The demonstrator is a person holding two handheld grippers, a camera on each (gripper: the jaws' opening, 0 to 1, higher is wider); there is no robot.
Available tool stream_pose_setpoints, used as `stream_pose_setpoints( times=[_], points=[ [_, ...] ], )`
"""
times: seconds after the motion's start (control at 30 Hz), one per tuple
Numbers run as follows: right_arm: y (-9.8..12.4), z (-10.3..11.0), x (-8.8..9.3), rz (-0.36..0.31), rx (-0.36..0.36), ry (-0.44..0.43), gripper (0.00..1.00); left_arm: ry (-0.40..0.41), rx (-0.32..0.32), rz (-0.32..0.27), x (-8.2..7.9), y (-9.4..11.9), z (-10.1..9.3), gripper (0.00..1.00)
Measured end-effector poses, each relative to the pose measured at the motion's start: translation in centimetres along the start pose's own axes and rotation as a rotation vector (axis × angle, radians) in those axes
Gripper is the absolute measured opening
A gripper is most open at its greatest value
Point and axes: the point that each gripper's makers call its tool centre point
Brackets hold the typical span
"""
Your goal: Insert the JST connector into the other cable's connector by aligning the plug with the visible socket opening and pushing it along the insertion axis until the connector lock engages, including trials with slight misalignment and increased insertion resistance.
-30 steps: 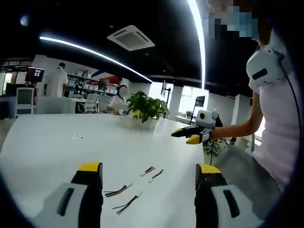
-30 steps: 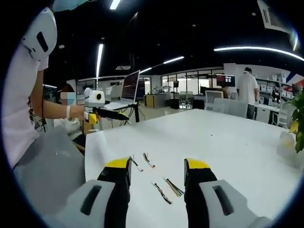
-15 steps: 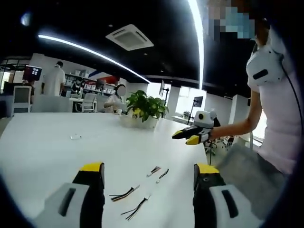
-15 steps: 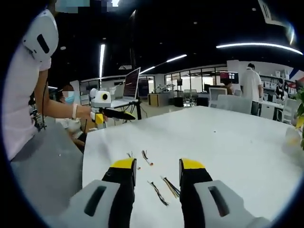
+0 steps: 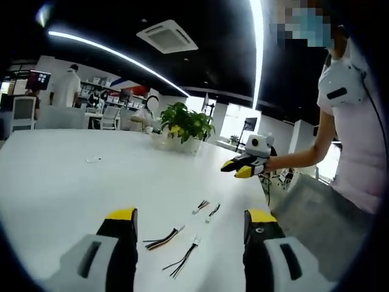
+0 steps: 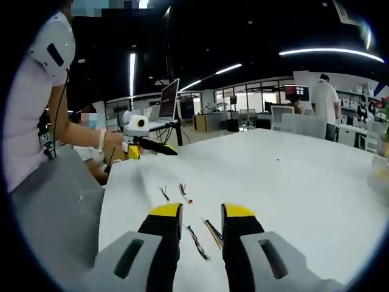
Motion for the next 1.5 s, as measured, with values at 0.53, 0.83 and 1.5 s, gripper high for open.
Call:
stream_pose_setpoints(
  times=[0.53, 0.83, 1.5],
  points=[
    [-3.3, -1.0, 2.8, 0.064, -0.085, 0.003, 0.19, 0.105, 0.028, 0.065, 3.5, -1.6, 2.2, 0.62],
    [-4.9, -1.1, 4.0, 0.077, -0.132, 0.033, 0.19, 0.106, 0.062, 0.105, 4.9, -3.2, 2.8, 0.57],
    [-7.0, -0.6, 6.5, 0.099, -0.208, 0.039, 0.16, 0.061, 0.171, 0.114, 6.3, -5.7, 2.1, 0.36]
  ],
)
Point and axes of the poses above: the point that each gripper's makers call its tool centre point, and the gripper's own axes: y roughly backward along the fingers, z roughly to its left, x roughly out of its underside
